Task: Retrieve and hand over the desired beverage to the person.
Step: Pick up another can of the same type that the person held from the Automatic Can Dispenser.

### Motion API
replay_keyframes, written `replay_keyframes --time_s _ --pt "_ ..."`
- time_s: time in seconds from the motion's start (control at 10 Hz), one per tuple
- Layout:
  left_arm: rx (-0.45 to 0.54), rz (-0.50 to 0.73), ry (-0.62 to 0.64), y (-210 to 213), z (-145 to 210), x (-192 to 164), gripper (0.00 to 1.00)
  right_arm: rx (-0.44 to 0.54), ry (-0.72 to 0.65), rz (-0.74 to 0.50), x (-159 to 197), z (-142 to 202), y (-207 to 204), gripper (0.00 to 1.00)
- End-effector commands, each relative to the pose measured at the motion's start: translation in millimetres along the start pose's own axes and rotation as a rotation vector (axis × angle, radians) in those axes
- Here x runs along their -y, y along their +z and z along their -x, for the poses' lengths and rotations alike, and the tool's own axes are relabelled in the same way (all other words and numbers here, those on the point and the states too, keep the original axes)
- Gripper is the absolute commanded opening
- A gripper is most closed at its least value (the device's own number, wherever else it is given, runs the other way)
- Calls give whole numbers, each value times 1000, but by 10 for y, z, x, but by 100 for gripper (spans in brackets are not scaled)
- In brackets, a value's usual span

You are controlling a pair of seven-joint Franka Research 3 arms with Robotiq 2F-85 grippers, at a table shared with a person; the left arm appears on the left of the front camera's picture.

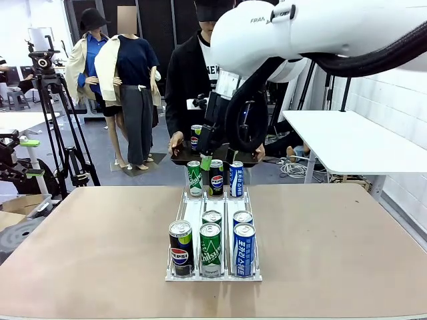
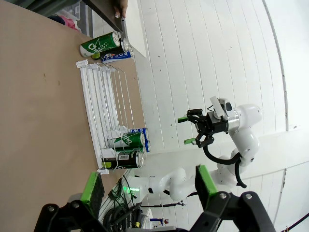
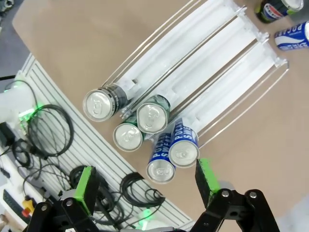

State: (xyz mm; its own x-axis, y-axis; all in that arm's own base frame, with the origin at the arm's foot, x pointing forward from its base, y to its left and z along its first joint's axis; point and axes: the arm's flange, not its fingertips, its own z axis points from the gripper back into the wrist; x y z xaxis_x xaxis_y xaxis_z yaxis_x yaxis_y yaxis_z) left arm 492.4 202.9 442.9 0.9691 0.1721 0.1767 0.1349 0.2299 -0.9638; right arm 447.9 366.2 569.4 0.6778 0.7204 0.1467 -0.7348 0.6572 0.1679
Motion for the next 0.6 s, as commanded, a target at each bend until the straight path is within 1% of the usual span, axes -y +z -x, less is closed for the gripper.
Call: replay_keyframes --time_s 0.0,0.3,0.5 --pt "1 1 -5 13 12 12 100 7 -38 84 -134 55 -139 100" --pt "1 1 -5 13 12 12 100 5 -32 163 -383 176 -392 100" --pt "1 1 -5 13 12 12 100 7 -28 167 -479 232 -520 100"
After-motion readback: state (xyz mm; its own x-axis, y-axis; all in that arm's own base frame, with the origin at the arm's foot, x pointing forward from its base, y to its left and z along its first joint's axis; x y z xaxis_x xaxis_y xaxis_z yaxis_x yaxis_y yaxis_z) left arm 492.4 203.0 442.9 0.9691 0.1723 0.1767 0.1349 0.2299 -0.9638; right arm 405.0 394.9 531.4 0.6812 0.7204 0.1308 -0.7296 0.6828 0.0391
